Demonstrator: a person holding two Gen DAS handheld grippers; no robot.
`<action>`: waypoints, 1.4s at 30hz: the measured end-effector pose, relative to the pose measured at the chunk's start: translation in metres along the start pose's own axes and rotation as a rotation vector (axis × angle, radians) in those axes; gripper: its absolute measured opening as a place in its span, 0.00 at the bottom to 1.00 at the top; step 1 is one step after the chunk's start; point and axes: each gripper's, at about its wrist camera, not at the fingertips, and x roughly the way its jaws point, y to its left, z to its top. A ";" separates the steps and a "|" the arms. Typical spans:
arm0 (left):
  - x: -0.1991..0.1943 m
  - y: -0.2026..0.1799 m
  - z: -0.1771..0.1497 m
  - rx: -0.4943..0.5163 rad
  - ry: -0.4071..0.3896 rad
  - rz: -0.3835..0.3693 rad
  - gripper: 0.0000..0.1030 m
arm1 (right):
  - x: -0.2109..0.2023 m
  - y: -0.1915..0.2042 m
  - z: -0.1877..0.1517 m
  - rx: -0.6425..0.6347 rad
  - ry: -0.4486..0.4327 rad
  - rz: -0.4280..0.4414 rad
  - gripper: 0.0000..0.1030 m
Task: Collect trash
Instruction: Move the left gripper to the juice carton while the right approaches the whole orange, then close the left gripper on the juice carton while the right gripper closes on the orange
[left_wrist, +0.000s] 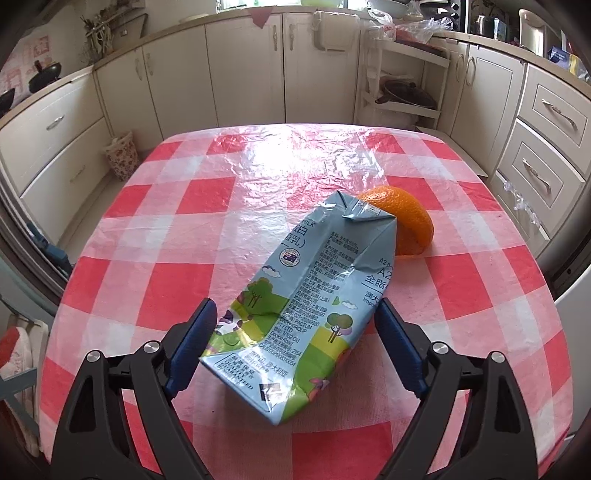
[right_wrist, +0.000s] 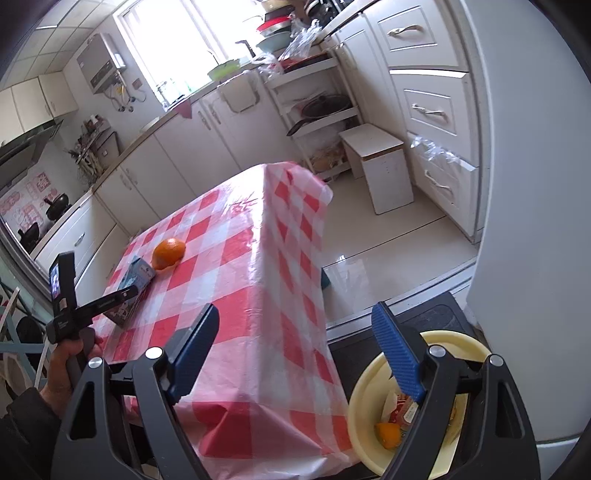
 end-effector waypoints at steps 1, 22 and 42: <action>0.000 0.000 -0.001 -0.004 0.004 -0.010 0.73 | 0.003 0.003 0.000 -0.007 0.007 0.004 0.79; -0.033 0.058 -0.054 -0.211 -0.028 -0.006 0.65 | 0.169 0.178 0.040 -0.355 0.246 0.164 0.87; -0.028 0.064 -0.052 -0.248 -0.051 -0.092 0.63 | 0.222 0.228 0.039 -0.436 0.330 0.209 0.29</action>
